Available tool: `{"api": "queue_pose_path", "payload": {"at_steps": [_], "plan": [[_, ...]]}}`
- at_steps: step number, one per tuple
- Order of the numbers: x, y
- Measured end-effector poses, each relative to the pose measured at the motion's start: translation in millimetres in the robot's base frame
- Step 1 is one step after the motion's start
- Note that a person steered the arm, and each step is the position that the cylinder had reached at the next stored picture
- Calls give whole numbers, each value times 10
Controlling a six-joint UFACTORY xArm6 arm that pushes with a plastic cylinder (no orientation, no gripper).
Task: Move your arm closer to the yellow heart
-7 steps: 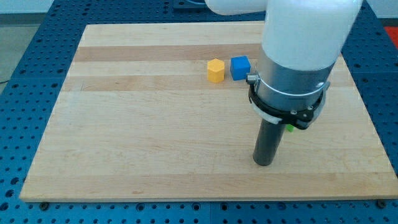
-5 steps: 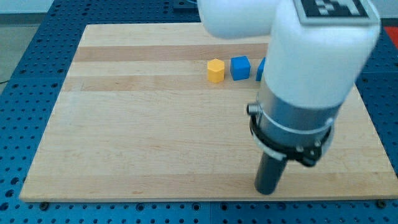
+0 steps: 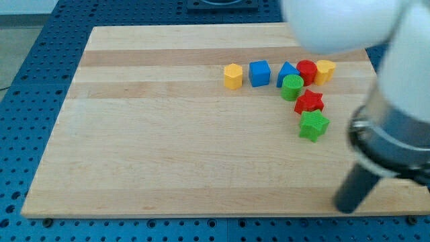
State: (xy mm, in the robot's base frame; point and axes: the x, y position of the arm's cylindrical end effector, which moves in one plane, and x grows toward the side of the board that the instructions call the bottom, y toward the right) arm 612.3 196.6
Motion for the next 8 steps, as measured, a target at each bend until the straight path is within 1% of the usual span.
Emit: {"api": "queue_pose_path", "payload": {"at_steps": [1, 2, 4, 5, 6, 7, 8], "plan": [[-390, 900], [-848, 1481], [-921, 1487], [-1195, 1489], [-1794, 1489], [-2289, 1471], [-2533, 1253]]}}
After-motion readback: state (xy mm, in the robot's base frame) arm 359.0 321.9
